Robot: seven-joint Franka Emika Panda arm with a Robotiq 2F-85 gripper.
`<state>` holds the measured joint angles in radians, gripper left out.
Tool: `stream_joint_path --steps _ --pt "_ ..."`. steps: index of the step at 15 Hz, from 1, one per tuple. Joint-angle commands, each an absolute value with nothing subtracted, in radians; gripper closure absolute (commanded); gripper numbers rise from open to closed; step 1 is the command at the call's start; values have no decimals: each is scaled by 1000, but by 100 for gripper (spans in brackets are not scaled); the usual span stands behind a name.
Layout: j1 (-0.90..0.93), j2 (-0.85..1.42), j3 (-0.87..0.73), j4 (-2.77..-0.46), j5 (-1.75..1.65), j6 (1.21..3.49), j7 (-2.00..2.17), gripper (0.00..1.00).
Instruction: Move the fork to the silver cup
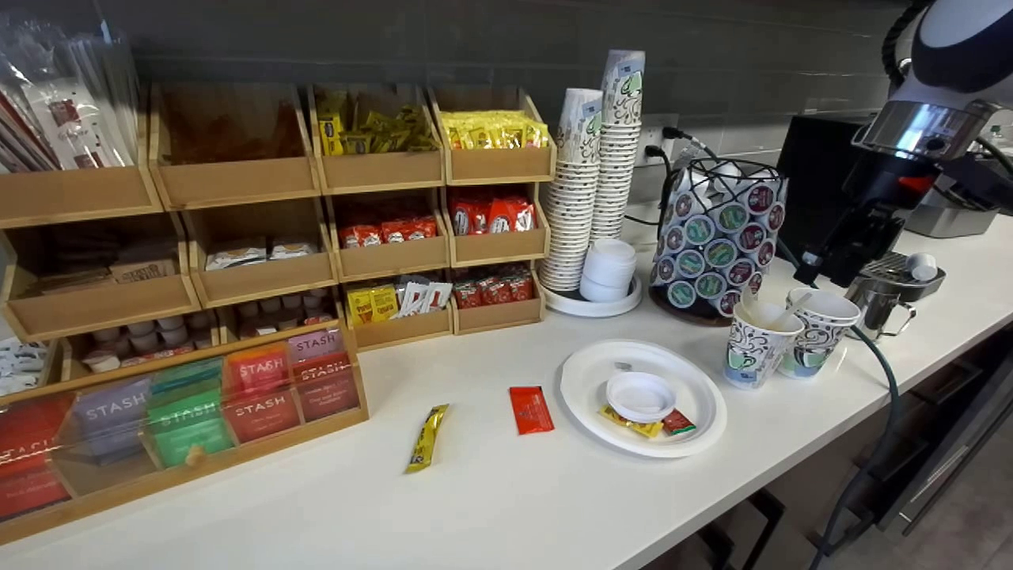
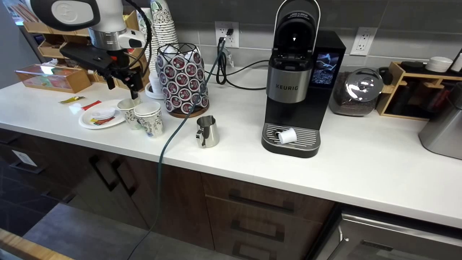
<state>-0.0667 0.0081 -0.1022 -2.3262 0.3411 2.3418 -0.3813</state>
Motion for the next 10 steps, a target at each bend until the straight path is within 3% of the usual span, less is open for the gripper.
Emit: stream_joint_path --steps 1,5,6,10 --pt "-80 30 -95 -2336 457 2381 -503 18" --pt "-89 47 -94 -2328 475 2358 -555 45" --pt "-91 52 -94 -2328 468 2361 -558 59" --pt "-95 69 -92 -2329 444 2380 -547 54"
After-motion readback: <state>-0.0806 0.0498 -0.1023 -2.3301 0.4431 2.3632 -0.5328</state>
